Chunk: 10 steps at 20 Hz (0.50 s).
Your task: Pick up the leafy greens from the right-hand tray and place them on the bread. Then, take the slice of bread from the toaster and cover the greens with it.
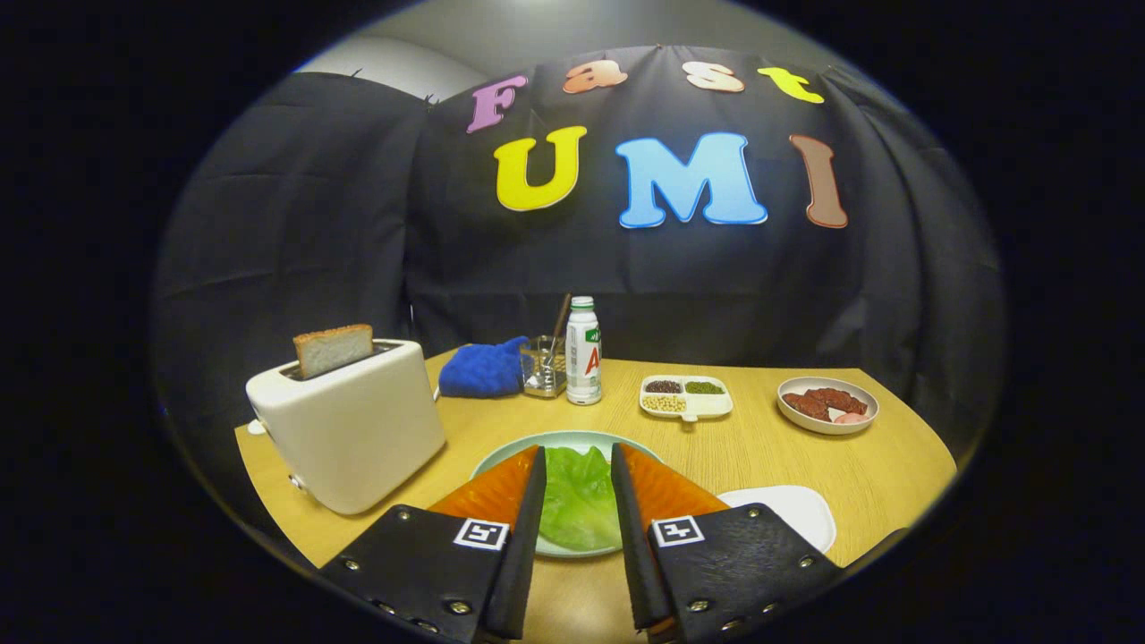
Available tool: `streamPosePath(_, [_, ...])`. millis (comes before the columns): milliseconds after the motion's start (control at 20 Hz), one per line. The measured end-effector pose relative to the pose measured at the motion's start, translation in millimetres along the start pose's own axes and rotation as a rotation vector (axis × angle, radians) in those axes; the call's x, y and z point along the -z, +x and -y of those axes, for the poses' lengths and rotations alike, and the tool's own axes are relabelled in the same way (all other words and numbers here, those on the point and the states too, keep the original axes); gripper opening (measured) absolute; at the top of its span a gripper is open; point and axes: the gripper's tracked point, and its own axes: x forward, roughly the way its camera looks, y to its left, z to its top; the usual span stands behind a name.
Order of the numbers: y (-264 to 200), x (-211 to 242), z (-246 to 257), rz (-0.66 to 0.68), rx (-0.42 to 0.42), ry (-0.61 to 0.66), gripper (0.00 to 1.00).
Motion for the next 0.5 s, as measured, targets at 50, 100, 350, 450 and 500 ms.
streamPosePath(50, [-4.0,-8.1,-4.2,0.026,0.019,0.002,0.44])
streamPosePath(100, [-7.8,-16.5,-9.9,0.054,0.041,0.005,0.44])
streamPosePath(350, [-23.0,-38.9,-67.2,0.078,0.025,0.058,0.44])
streamPosePath(450, [-24.4,-47.9,-101.6,0.081,-0.040,0.063,0.44])
streamPosePath(500, [-26.0,-50.5,-113.3,0.082,-0.049,0.058,0.44])
